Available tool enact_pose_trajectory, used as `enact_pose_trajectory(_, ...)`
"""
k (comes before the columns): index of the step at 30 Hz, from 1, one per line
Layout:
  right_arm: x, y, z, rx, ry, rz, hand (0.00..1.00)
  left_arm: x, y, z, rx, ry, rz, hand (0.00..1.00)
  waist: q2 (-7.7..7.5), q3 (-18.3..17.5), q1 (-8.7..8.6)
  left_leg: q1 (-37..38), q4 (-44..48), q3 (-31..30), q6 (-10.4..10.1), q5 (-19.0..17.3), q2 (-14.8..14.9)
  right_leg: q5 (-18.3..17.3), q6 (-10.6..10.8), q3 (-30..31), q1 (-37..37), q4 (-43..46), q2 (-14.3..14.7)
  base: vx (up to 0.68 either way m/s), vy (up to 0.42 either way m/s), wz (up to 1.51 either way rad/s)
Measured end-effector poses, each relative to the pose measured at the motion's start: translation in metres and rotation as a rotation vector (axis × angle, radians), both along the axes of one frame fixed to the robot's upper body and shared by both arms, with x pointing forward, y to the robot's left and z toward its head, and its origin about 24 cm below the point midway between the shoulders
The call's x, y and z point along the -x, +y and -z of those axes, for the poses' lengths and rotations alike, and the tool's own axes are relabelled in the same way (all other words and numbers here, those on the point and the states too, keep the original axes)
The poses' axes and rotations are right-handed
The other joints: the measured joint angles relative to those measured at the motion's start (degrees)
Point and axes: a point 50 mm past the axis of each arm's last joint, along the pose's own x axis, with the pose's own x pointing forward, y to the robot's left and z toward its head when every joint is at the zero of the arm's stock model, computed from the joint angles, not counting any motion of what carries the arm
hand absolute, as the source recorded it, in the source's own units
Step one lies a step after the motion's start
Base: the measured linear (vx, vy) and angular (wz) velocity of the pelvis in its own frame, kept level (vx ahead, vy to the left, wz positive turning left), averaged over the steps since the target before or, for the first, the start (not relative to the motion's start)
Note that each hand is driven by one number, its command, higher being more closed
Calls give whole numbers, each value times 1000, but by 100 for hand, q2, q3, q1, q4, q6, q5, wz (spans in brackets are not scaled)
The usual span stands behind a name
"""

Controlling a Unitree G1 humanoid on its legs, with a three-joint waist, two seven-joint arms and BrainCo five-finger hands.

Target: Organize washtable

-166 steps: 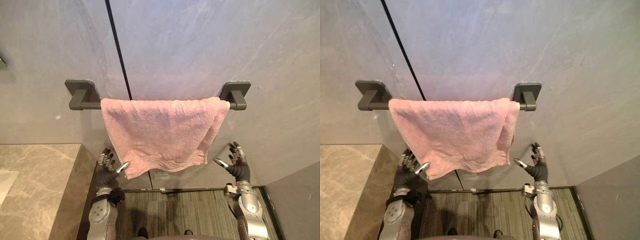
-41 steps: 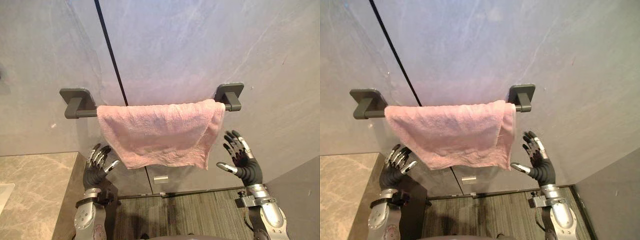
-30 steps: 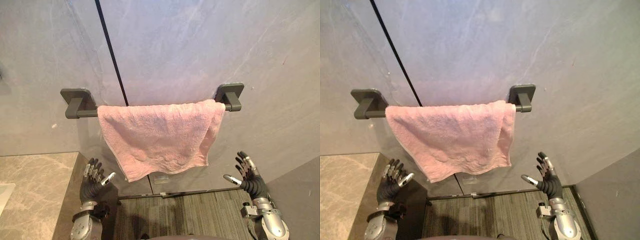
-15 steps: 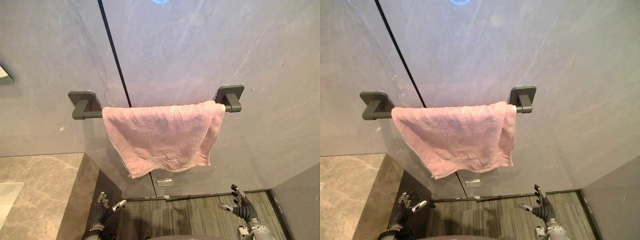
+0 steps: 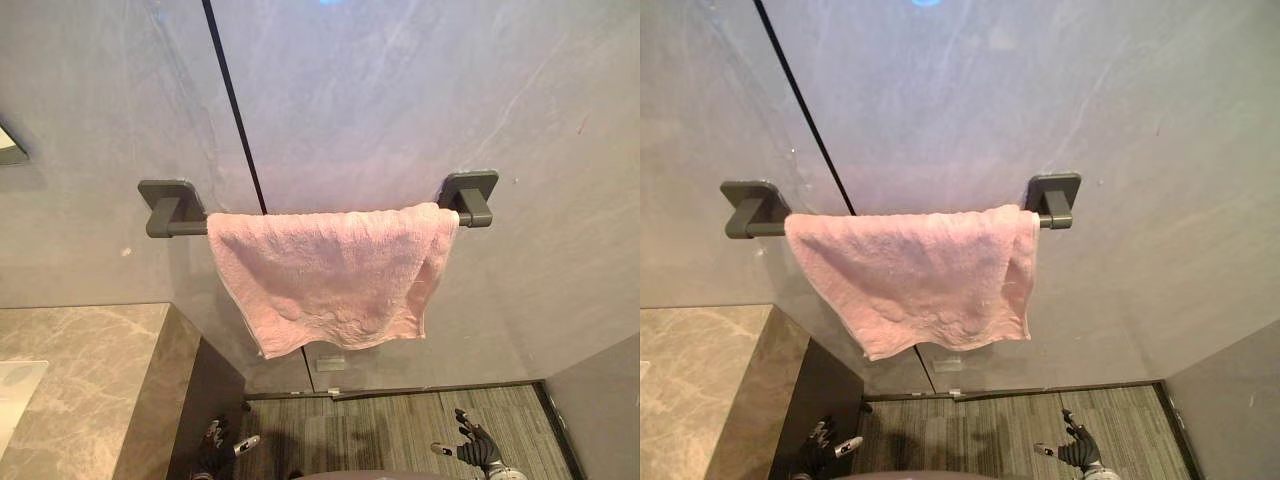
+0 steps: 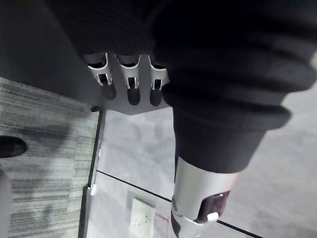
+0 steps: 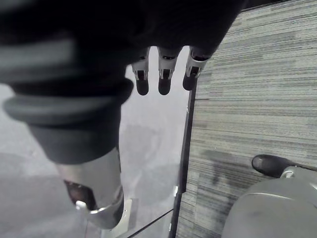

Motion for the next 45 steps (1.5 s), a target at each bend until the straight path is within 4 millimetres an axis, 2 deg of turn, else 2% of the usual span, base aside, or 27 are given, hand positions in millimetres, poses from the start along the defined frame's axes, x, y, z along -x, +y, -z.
enact_pose_trajectory(5, -7, -2, 0, 11, -3, -14, 0, -1, -3, 3, 3, 20, 27, 0, -49, 30, 1, 0, -3, 5, 0, 0, 1, 3, -4, 10, -2, -6, 7, 0, 0, 0)
enact_pose_trajectory(14, -6, -2, 3, 15, 15, -6, 0, 2, -4, 6, 6, 38, 26, 0, -65, 55, 2, -4, -6, 39, 2, -1, -5, 22, 3, 81, -46, -2, 8, -18, -6, -3)
enact_pose_trajectory(15, -7, -2, 3, 15, 12, -7, 0, 2, -4, 6, 6, 38, 26, 0, -103, 99, 1, -4, -6, 40, 2, -1, -6, 22, 3, 85, -47, -2, 8, 0, 0, 0)
enact_pose_trajectory(17, -9, -2, 2, 16, 7, -8, 0, 0, -3, 5, 5, 32, 28, 0, -60, 135, -1, -5, -6, 44, 2, -1, -8, 24, 5, 98, -53, -2, 8, 0, 0, 0)
enact_pose_trajectory(25, -13, 0, 2, 21, 0, -24, 0, -4, -3, 4, 2, 23, 31, 0, -119, 214, 25, -2, -31, 151, -8, -13, 5, 23, 3, 194, -121, 35, 28, -1, -7, -6)
enact_pose_trajectory(27, -28, 4, -2, 24, -29, -62, 0, -6, -2, 3, -4, 14, 32, 0, -147, 388, 72, -87, 145, 322, -20, -98, 32, -126, -3, 369, -407, 519, 47, -47, -20, -39)
enact_pose_trajectory(29, -41, 8, -5, 23, -60, -90, 0, -21, 0, -1, -22, -19, 44, 0, -195, 591, 34, -663, 894, 273, 26, -371, 94, -330, 53, 546, -977, 1348, 4, -124, -42, 3)
enact_pose_trajectory(31, -36, 8, -3, 22, -46, -86, 0, -39, 1, -9, -35, -84, 61, 0, -105, 644, 8, -1120, 1357, 15, 48, -508, 215, -453, 110, 740, -1184, 1734, 26, -96, -22, 73)
enact_pose_trajectory(32, -29, 12, 0, 13, -23, -100, 0, -50, 3, -15, -50, -124, 71, 0, -134, 653, 5, -1280, 1534, -256, 45, -508, 199, -749, 68, 949, -1290, 2504, 23, -15, -53, 117)
enact_pose_trajectory(34, -18, 18, 4, -3, 8, -112, 0, -54, 8, -20, -68, -146, 78, 0, -148, 632, 31, -1448, 1734, -551, 3, -483, 199, -881, 172, 1178, -1267, 3254, -55, 17, -144, 101)
enact_pose_trajectory(35, -21, 20, 2, -5, -7, -122, 0, -54, 13, -22, -84, -148, 71, 0, -293, 531, 59, -1797, 1956, -718, -90, -426, 201, -933, 239, 1467, -1242, 3568, -175, -64, -291, 74)
enact_pose_trajectory(36, -25, 20, 0, -3, -26, -126, 0, -55, 15, -23, -91, -150, 71, 0, -320, 515, 70, -1958, 2054, -785, -129, -402, 204, -971, 277, 1594, -1225, 3554, -212, -139, -403, 81)
enact_pose_trajectory(37, -33, 20, -6, 5, -62, -133, 0, -55, 15, -23, -95, -151, 69, 0, -407, 467, 79, -2235, 2216, -925, -245, -325, 238, -1200, 356, 1754, -1149, 3313, -147, -124, -287, 52)
enact_pose_trajectory(38, -37, 18, -9, 13, -79, -136, 0, -55, 16, -23, -98, -150, 62, 0, -393, 473, 112, -2313, 2227, -967, -330, -262, 282, -1289, 287, 1746, -1126, 3182, -88, -204, -353, 34)
enact_pose_trajectory(39, -42, 11, -13, 35, -95, -138, 0, -54, 5, -20, -63, -149, 49, 0, -231, 492, 248, -2314, 2150, -1028, -451, -149, 451, -1367, 279, 1691, -1001, 2909, 105, -184, -239, 9)
enact_pose_trajectory(40, -44, 9, -15, 45, -103, -139, 0, -49, -3, -16, -38, -139, 44, 0, -178, 469, 351, -2300, 2076, -1072, -444, -20, 562, -1501, 216, 1651, -857, 2710, 166, -273, -381, 10)
enact_pose_trajectory(41, -47, 9, -17, 48, -119, -143, 0, -49, -6, -16, -28, -139, 45, 0, -208, 473, 384, -2313, 2042, -1083, -470, 89, 575, -1709, 181, 1588, -794, 2649, 154, -247, -310, 52)
enact_pose_trajectory(42, -54, 8, -23, 60, -152, -153, 0, -50, -15, -14, -6, -141, 58, 0, -172, 506, 377, -2426, 1974, -1210, -621, 272, 636, -2069, -90, 1339, -763, 2604, 249, -339, -401, 82)
enact_pose_trajectory(43, -57, 5, -26, 67, -164, -154, 0, -52, -21, -14, 12, -144, 63, 0, -46, 558, 302, -2465, 1833, -1413, -640, 491, 695, -2057, -123, 1110, -772, 2665, 386, -382, -371, 116)
enact_pose_trajectory(44, -56, 1, -26, 71, -159, -148, 0, -52, -27, -13, 34, -148, 61, 0, 59, 583, 289, -2428, 1435, -1521, -601, 956, 777, -1979, -265, 821, -786, 2667, 524, -418, -333, 125)
enact_pose_trajectory(45, -56, -5, -25, 86, -146, -146, 0, -52, -30, -12, 56, -149, 47, 0, 110, 627, 303, -2261, 728, -1473, -609, 1754, 831, -1833, -470, 488, -810, 2583, 615, -343, -249, 120)
